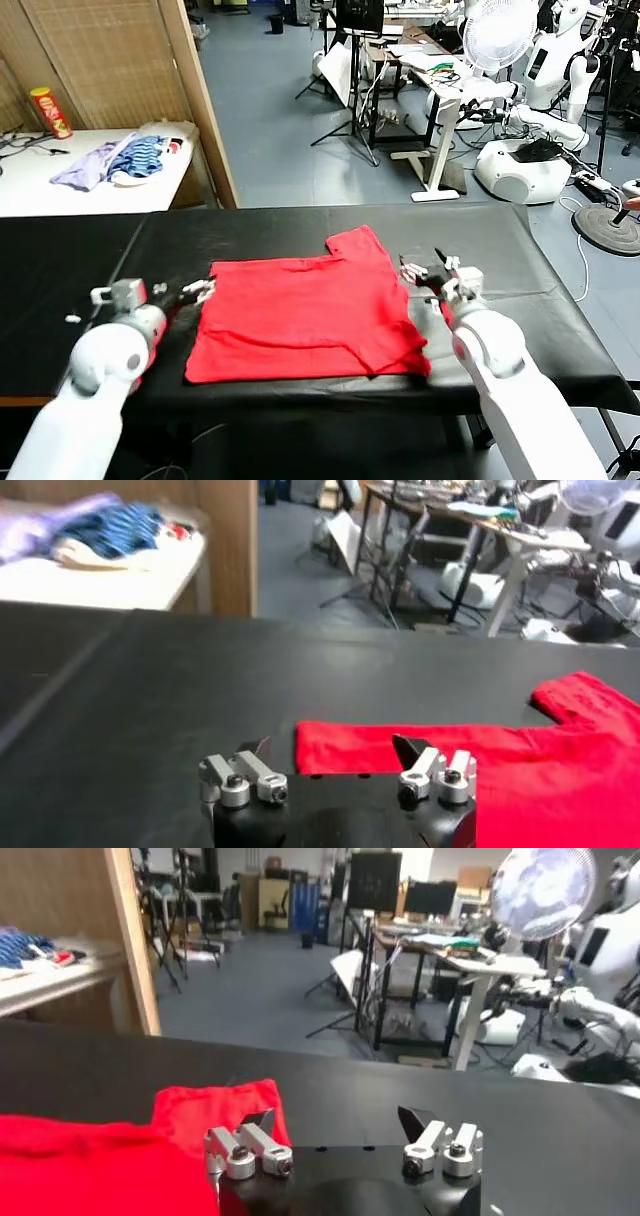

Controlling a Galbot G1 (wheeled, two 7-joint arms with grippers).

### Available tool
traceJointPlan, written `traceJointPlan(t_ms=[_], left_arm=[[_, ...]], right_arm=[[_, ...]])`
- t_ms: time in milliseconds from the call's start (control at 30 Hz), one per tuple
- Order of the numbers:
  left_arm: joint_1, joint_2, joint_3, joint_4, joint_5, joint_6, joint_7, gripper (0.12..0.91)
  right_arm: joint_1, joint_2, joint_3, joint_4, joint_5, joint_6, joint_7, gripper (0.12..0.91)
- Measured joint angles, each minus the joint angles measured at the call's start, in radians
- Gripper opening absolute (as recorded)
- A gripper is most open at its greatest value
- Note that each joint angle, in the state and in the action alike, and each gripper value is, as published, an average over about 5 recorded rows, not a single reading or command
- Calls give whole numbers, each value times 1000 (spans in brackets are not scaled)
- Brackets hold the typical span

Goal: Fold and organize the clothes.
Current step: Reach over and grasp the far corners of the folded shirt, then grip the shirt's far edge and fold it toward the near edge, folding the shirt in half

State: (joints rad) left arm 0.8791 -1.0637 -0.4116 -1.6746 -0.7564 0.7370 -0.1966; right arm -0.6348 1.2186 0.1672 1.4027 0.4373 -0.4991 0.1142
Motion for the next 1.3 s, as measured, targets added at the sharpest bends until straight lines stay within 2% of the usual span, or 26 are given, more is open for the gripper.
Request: traceJointPlan(t_ms=[267,500,567,633,700,867,967,1067,1300], left_arm=[[-125,-23,58,197,24,-1,35,798],[-156,-22,69,270,19,-4,58,797],[-160,-21,69,280,15,-5,67,779],[-160,-18,69,285,10,-5,83,723],[-157,-15,69,283,7,-6,100,643],[-151,-16,70,274,5,-9,114,365],[-147,-17,70,268,5,-13,116,205],[-145,-19,65,262,5,-23,118,130],[-119,-17,30,214,4,-36,112,127]], right_arm=[[129,86,-45,-228,2,-16,-64,798],[171,140,-53,-324,1,-30,-69,796],[176,148,-52,-336,0,-32,-67,762],[179,154,-50,-344,0,-32,-67,697],[180,159,-46,-348,0,-33,-66,593],[171,166,-38,-340,-1,-34,-63,311],[159,165,-31,-328,-6,-16,-63,172],[144,158,-22,-310,-12,18,-67,123],[76,116,10,-180,36,66,-87,123]])
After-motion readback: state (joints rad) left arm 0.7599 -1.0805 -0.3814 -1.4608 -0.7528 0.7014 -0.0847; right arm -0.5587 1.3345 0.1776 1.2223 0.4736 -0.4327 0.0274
